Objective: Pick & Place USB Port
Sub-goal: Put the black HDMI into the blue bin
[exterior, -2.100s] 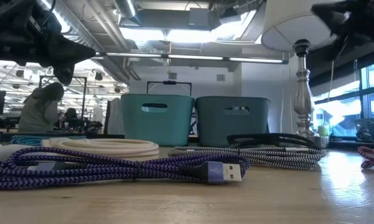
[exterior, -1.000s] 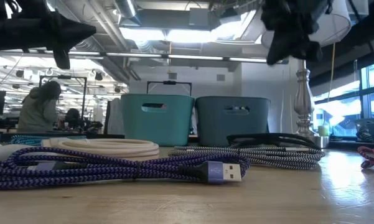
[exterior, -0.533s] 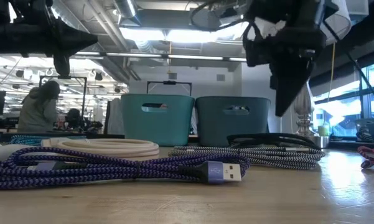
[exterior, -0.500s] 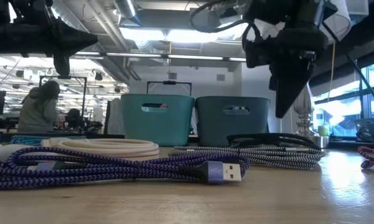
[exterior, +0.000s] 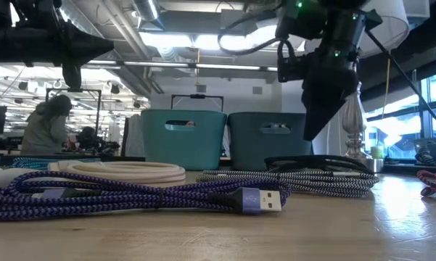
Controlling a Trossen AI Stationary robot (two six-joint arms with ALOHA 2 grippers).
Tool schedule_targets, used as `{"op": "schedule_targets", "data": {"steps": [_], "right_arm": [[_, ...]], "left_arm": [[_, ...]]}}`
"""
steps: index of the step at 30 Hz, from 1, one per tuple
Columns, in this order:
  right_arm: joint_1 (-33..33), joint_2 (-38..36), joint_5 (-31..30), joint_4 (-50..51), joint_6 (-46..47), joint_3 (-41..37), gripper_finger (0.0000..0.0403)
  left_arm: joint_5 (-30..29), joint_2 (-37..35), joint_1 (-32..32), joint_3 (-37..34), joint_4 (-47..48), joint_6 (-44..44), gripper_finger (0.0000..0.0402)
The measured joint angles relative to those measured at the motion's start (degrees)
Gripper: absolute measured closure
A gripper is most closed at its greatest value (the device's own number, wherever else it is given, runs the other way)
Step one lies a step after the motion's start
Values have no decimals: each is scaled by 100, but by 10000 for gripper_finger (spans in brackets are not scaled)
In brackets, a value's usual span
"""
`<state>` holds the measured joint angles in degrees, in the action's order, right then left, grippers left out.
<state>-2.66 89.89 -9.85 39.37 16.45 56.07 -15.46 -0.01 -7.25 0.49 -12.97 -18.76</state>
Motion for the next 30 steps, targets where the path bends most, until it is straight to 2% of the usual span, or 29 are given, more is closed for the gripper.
{"op": "schedule_targets", "data": {"steps": [10, 18, 23, 25, 30], "right_arm": [[241, -15, 216, -906, -47, -643, 248], [244, 7, 538, -1059, 151, -949, 251], [204, 7, 1134, -926, 390, -807, 251], [124, 7, 1064, -757, 411, -674, 254], [-86, 4, 314, -409, 275, -401, 271]], "left_arm": [[-4, 0, 0, 0, 7, 0, 395], [-2, 0, 0, 0, 122, 0, 395], [-4, 0, 0, 0, 122, 0, 395], [-8, 0, 0, 0, 125, 0, 395], [-44, 0, 1, 0, 138, 92, 395]]}}
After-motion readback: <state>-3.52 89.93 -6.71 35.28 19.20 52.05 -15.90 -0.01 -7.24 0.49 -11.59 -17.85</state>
